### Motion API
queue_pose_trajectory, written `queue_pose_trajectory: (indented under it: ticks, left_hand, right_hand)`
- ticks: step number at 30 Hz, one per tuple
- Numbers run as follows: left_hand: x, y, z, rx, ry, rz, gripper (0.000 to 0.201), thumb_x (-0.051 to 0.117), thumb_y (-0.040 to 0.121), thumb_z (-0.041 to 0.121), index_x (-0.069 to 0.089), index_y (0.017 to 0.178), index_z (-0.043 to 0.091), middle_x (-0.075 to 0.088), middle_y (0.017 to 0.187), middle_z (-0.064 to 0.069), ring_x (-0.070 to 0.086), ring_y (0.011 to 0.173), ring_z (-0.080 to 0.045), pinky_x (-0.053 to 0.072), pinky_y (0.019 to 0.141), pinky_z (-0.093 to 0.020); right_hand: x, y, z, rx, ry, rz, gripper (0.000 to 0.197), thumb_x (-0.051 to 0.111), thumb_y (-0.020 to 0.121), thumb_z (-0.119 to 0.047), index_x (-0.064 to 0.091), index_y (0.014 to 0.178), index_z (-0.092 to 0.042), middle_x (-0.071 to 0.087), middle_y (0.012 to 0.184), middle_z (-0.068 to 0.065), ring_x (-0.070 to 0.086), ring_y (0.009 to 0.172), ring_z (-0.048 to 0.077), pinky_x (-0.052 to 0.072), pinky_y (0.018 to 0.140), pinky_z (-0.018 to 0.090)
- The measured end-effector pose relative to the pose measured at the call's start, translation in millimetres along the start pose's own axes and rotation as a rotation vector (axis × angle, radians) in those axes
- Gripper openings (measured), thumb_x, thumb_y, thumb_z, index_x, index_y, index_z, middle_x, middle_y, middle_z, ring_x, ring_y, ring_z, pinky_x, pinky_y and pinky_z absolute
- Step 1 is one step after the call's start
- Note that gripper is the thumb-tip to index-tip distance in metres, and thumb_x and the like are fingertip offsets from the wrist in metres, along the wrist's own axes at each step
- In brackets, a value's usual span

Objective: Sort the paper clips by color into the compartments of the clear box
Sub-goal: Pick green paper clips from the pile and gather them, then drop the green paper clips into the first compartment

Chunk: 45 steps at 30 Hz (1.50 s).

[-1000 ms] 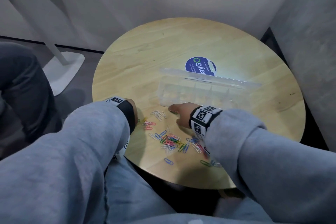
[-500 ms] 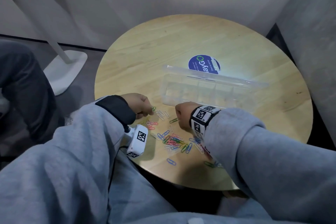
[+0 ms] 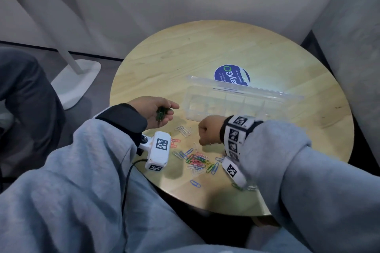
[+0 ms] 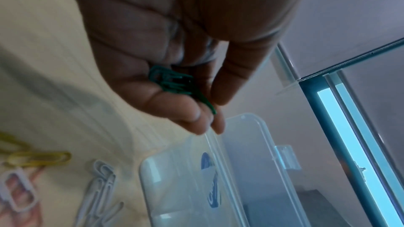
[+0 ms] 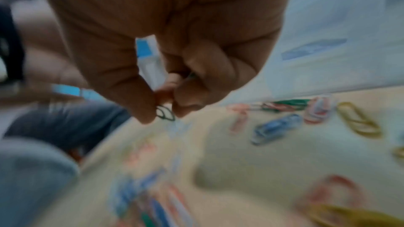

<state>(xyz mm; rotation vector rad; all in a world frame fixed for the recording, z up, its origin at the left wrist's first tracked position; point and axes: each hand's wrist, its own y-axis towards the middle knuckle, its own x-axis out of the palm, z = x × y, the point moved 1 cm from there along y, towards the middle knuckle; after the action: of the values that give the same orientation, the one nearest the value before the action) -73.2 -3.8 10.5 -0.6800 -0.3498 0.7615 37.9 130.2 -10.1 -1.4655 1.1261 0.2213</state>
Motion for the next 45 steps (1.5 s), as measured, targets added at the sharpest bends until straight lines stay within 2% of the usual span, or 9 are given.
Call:
queue_pose_trajectory:
  ticks: [3, 7, 15, 19, 23, 29, 35, 41, 45]
  left_hand:
    - [9.7, 1.8, 7.1, 0.023, -0.047, 0.0, 0.026, 0.038, 0.097, 0.01, 0.06, 0.085, 0.007, 0.048, 0.069, -0.005, 0.052, 0.051, -0.009, 0.048, 0.043, -0.012]
    - [24.4, 5.9, 21.1, 0.061, -0.068, 0.031, 0.023, 0.041, 0.097, 0.013, 0.058, 0.083, 0.005, 0.052, 0.075, -0.008, 0.053, 0.066, -0.014, 0.053, 0.057, -0.017]
    - [43.7, 18.5, 36.2, 0.117, -0.099, 0.056, 0.025, 0.044, 0.097, 0.026, 0.05, 0.079, 0.01, 0.05, 0.079, -0.007, 0.052, 0.07, -0.016, 0.044, 0.067, -0.023]
    - [50.9, 26.0, 36.8, 0.107, -0.12, 0.03, 0.025, 0.044, 0.096, 0.03, 0.053, 0.081, 0.012, 0.048, 0.084, -0.005, 0.052, 0.082, -0.017, 0.045, 0.075, -0.024]
    - [48.1, 25.9, 30.0, 0.122, -0.079, 0.053, 0.024, 0.045, 0.096, 0.03, 0.054, 0.082, 0.014, 0.048, 0.086, -0.002, 0.047, 0.102, -0.019, 0.039, 0.09, -0.028]
    - [18.9, 10.3, 26.4, 0.15, 0.35, 0.185, 0.013, 0.05, 0.094, 0.022, 0.055, 0.099, 0.012, 0.055, 0.083, -0.003, 0.055, 0.071, -0.016, 0.045, 0.06, -0.024]
    - [9.6, 1.0, 6.8, 0.029, 1.101, 0.217, 0.015, 0.061, 0.083, 0.011, 0.066, 0.097, 0.01, 0.06, 0.085, -0.007, 0.055, 0.08, -0.022, 0.042, 0.064, -0.023]
    - [18.1, 8.5, -17.8, -0.065, 1.396, 0.156, 0.026, 0.058, 0.08, 0.01, 0.067, 0.104, 0.016, 0.068, 0.109, -0.003, 0.063, 0.097, -0.022, 0.048, 0.077, -0.027]
    - [26.2, 16.8, -26.3, -0.075, 1.419, 0.089, 0.012, 0.055, 0.085, 0.008, 0.057, 0.083, 0.019, 0.058, 0.085, 0.002, 0.056, 0.067, -0.01, 0.041, 0.052, -0.015]
  right_hand:
    - [-26.3, -10.3, -0.6, -0.055, 0.404, 0.144, 0.019, 0.06, 0.081, -0.012, 0.05, 0.067, -0.017, 0.058, 0.059, -0.002, 0.05, 0.051, 0.015, 0.045, 0.055, 0.023]
    - [-42.1, 4.7, 0.3, -0.024, 0.626, 0.399, 0.018, 0.056, 0.083, -0.01, 0.05, 0.069, -0.02, 0.061, 0.063, -0.001, 0.058, 0.056, 0.016, 0.055, 0.071, 0.035]
    - [-31.6, 20.3, 8.2, -0.033, 0.738, 0.441, 0.042, 0.047, 0.088, -0.005, 0.052, 0.128, -0.016, 0.058, 0.124, 0.003, 0.056, 0.115, 0.018, 0.044, 0.102, 0.032]
    - [-27.9, 12.0, 24.6, -0.098, 0.868, 0.496, 0.031, 0.05, 0.087, -0.002, 0.061, 0.11, -0.019, 0.063, 0.109, -0.002, 0.059, 0.113, 0.018, 0.046, 0.1, 0.033]
    - [-23.5, -5.2, 38.5, -0.145, 1.013, 0.443, 0.028, 0.05, 0.087, 0.006, 0.058, 0.079, -0.019, 0.061, 0.079, 0.0, 0.062, 0.082, 0.019, 0.053, 0.084, 0.033]
    - [-2.9, -17.8, 39.1, -0.07, 0.5, 0.231, 0.02, 0.053, 0.085, -0.005, 0.058, 0.075, -0.021, 0.059, 0.065, -0.004, 0.054, 0.056, 0.011, 0.048, 0.058, 0.023]
    - [17.7, -6.7, 14.9, -0.027, -0.012, 0.121, 0.015, 0.052, 0.084, -0.019, 0.062, 0.096, -0.018, 0.065, 0.103, 0.001, 0.06, 0.095, 0.021, 0.051, 0.082, 0.032]
    - [29.6, 16.6, 0.4, -0.001, -0.143, 0.165, 0.027, 0.059, 0.083, -0.035, 0.065, 0.095, -0.011, 0.067, 0.098, 0.006, 0.065, 0.088, 0.025, 0.055, 0.079, 0.035]
    - [30.8, 27.2, -2.7, 0.008, -0.176, 0.149, 0.027, 0.06, 0.083, -0.03, 0.066, 0.096, -0.008, 0.068, 0.095, 0.007, 0.065, 0.082, 0.024, 0.05, 0.068, 0.029]
